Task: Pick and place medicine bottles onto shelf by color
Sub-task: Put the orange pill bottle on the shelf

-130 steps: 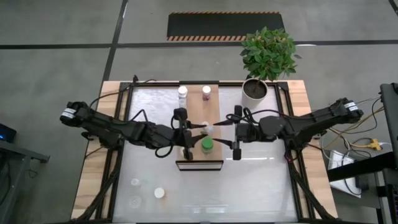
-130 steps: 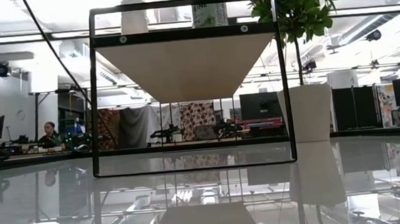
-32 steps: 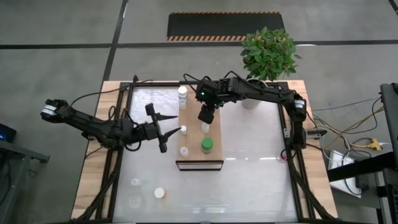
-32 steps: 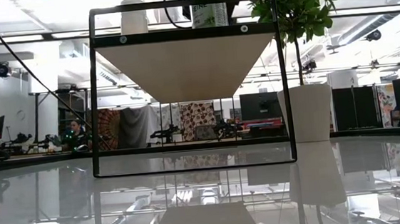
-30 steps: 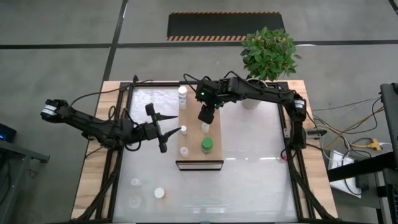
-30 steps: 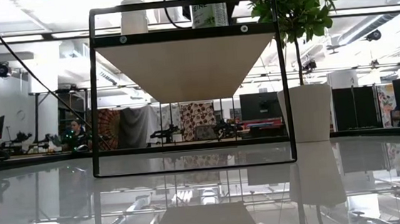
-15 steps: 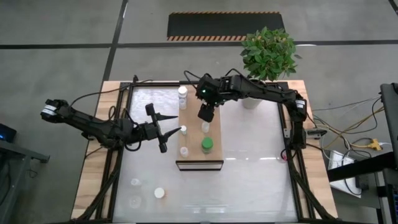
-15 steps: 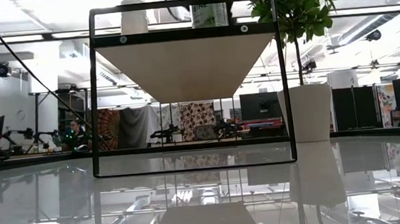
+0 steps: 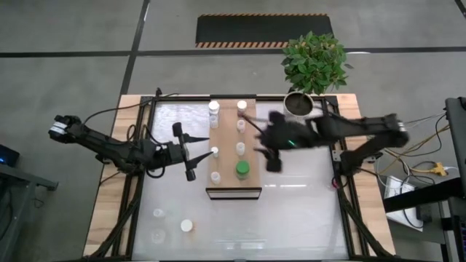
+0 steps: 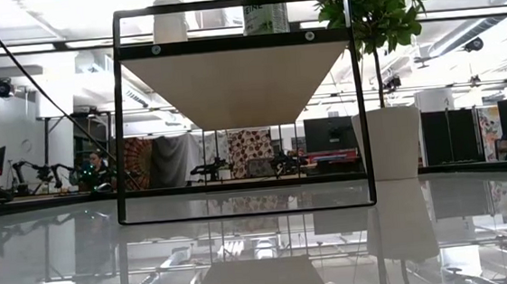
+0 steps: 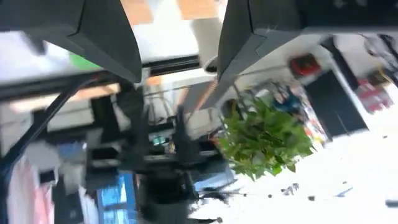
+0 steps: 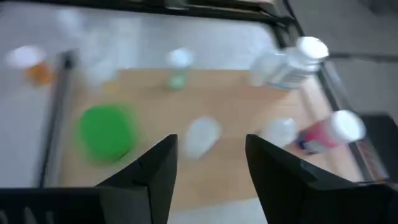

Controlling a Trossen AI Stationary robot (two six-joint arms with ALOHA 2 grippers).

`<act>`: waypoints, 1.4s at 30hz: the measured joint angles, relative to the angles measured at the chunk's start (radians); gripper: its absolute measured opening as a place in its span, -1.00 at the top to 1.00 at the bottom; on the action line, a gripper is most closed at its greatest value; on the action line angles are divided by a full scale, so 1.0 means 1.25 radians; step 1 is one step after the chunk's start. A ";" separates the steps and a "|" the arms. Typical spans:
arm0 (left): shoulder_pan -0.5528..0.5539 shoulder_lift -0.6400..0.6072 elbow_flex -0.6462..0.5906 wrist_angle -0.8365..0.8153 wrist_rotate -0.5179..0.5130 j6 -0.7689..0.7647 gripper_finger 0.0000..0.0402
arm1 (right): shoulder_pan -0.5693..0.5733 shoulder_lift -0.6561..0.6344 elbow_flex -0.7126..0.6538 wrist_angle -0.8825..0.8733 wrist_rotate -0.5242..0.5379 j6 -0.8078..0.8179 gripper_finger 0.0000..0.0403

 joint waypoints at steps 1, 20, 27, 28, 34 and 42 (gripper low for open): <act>-0.004 0.003 0.006 0.000 0.001 -0.031 0.04 | 0.025 -0.036 -0.050 0.023 0.000 -0.010 0.12; -0.171 0.186 0.497 -1.006 0.068 -1.232 0.05 | 0.220 -0.437 -0.605 0.413 0.004 -0.086 0.15; -0.198 0.328 0.589 -1.263 0.328 -1.655 0.05 | 0.220 -0.459 -0.636 0.412 -0.001 -0.091 0.15; -0.207 0.354 0.589 -1.253 0.363 -1.686 0.05 | 0.220 -0.458 -0.638 0.412 -0.001 -0.097 0.15; -0.252 0.503 0.587 -1.246 0.501 -1.815 0.05 | 0.220 -0.446 -0.648 0.411 -0.002 -0.138 0.15; -0.271 0.589 0.586 -1.183 0.525 -1.854 0.04 | 0.220 -0.453 -0.648 0.412 -0.002 -0.160 0.15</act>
